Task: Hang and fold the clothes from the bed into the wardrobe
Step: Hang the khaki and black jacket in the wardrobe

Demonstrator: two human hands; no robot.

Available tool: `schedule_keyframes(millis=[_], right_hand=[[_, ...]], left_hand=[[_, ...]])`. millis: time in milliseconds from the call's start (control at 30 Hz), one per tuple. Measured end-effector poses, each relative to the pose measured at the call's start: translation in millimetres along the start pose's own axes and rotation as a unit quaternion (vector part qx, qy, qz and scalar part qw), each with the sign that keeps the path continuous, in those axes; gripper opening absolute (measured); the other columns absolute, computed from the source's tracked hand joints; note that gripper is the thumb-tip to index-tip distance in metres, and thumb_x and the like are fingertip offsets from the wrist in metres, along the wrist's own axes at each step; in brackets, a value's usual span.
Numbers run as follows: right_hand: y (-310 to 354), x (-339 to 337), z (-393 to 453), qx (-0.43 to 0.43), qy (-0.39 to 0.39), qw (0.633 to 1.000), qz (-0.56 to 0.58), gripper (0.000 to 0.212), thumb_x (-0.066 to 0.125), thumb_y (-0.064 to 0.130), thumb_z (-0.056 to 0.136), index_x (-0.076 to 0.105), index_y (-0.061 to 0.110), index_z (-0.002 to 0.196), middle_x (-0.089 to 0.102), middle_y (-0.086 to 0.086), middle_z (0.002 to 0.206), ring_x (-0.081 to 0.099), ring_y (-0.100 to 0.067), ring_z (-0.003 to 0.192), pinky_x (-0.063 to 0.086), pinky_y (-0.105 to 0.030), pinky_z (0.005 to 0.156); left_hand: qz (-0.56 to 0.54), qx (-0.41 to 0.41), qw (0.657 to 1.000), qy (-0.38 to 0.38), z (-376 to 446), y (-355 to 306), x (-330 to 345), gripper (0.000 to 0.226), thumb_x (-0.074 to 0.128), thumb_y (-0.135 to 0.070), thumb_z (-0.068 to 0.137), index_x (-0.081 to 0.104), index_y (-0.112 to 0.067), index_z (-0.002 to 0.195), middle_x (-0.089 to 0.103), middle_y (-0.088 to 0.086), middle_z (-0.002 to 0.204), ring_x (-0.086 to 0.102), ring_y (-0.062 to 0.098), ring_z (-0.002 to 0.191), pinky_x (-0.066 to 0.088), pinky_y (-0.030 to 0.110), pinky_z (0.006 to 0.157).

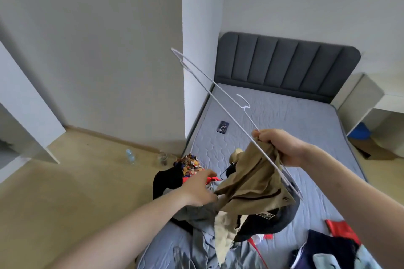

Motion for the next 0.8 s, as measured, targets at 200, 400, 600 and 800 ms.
schedule_keyframes(millis=[200,400,600,800], right_hand=[[33.5,2.2,-25.8,-0.036,0.001,0.999,-0.032,0.036,0.037,-0.002,0.097,0.043,0.018,0.068,0.04,-0.003,0.063,0.039,-0.015,0.053,0.04,-0.025,0.052],[28.8,-69.9,-42.0,-0.084,-0.189,0.965,-0.162,0.029,0.044,-0.003,0.095,0.047,0.015,0.072,0.037,-0.006,0.067,0.036,-0.018,0.06,0.029,-0.031,0.055],[-3.0,-110.3,-51.3,-0.071,-0.347,0.884,-0.304,0.029,0.046,0.007,0.096,0.042,0.016,0.069,0.033,-0.002,0.064,0.033,-0.019,0.063,0.022,-0.034,0.059],[-19.4,-98.0,-57.0,-0.084,-0.375,0.859,-0.338,0.033,0.055,0.002,0.08,0.032,0.019,0.063,0.032,0.002,0.058,0.028,-0.02,0.063,0.025,-0.035,0.055]], left_hand=[[-0.002,-0.001,0.999,-0.045,31.9,-0.3,32.0,0.046,0.064,-0.022,0.087,0.065,-0.014,0.132,0.068,0.007,0.127,0.062,0.022,0.117,0.047,0.025,0.093],[-0.118,-0.064,0.977,-0.166,31.3,26.5,-59.9,0.012,0.057,-0.019,0.075,0.064,-0.014,0.067,0.055,-0.005,0.065,0.05,0.012,0.065,0.036,0.025,0.058],[-0.015,-0.003,0.979,-0.202,17.0,-20.6,-153.5,0.052,0.071,-0.052,0.09,0.059,-0.012,0.059,0.049,0.002,0.051,0.04,0.01,0.05,0.03,0.028,0.052],[-0.137,0.007,0.985,-0.108,-5.8,-80.2,-183.5,0.034,0.069,-0.024,0.091,0.066,-0.017,0.057,0.059,0.002,0.057,0.055,0.012,0.056,0.045,0.028,0.062]])
Point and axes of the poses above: each hand's wrist, its own z-axis towards the middle knuckle, its own x-axis out of the palm, y = z × x, the point moved 9 cm from there along z, towards the middle knuckle
